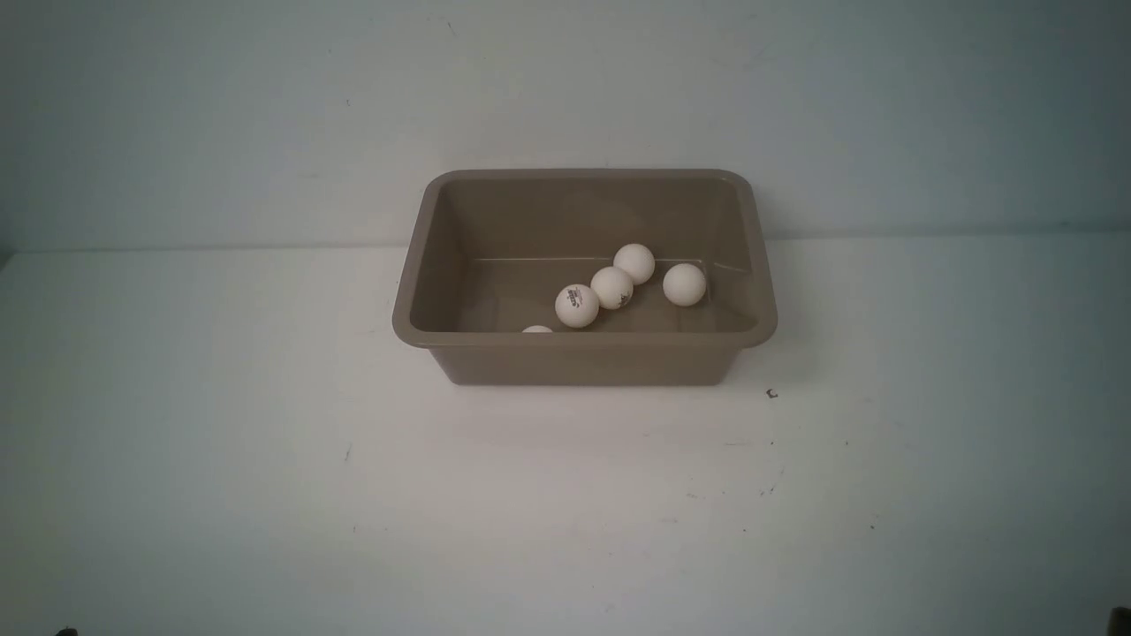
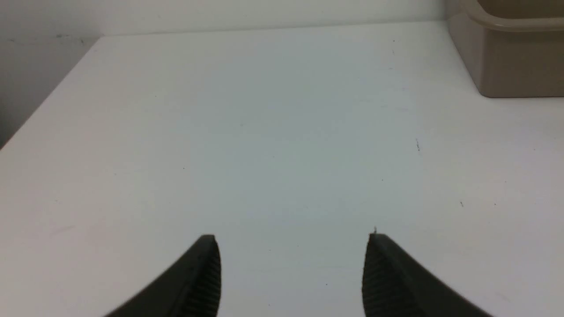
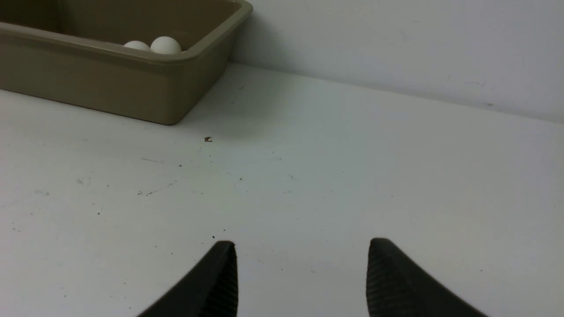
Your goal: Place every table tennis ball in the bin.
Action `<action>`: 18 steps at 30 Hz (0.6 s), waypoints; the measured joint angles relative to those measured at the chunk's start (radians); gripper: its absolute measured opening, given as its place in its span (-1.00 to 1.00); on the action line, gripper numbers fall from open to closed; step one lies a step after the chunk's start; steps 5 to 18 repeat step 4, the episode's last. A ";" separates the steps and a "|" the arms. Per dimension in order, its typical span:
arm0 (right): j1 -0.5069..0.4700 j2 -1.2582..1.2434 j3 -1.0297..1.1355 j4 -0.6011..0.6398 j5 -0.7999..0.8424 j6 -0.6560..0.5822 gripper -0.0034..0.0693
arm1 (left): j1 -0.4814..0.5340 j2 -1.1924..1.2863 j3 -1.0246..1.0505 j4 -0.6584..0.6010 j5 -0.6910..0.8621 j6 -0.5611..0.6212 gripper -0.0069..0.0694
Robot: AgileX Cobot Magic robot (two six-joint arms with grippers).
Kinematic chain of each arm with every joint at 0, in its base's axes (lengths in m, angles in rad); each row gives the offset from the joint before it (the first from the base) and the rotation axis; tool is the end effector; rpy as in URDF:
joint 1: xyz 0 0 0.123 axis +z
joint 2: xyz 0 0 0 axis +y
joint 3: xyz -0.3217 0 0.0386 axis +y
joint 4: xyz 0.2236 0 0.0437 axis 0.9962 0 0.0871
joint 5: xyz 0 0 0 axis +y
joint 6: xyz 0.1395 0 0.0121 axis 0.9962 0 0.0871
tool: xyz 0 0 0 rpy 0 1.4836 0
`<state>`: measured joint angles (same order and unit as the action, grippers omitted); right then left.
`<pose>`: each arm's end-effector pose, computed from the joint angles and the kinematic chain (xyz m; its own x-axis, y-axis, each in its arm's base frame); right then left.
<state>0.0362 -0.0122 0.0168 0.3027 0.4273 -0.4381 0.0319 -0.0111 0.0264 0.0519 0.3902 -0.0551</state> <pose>0.0325 0.0185 0.1556 -0.2927 -0.1700 -0.9410 -0.2024 0.9728 -0.1127 0.0350 0.0039 0.1545 -0.3120 -0.0171 -0.9499 -0.0528 0.9986 -0.0006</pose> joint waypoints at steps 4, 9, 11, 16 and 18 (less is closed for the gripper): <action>0.000 0.000 0.000 0.000 0.000 0.000 0.11 | 0.000 0.000 0.000 0.000 0.000 0.000 0.22; 0.000 0.000 0.000 0.000 0.000 0.000 0.11 | 0.000 0.000 0.000 0.000 0.000 0.000 0.22; 0.000 0.000 0.000 0.000 0.000 0.000 0.11 | 0.000 0.000 0.000 0.000 0.000 0.000 0.22; 0.000 0.000 0.000 0.000 0.000 0.000 0.11 | 0.000 0.000 0.000 0.000 0.000 0.000 0.22; 0.000 0.000 0.000 0.000 0.000 0.000 0.11 | 0.000 0.000 0.000 0.000 0.000 0.000 0.22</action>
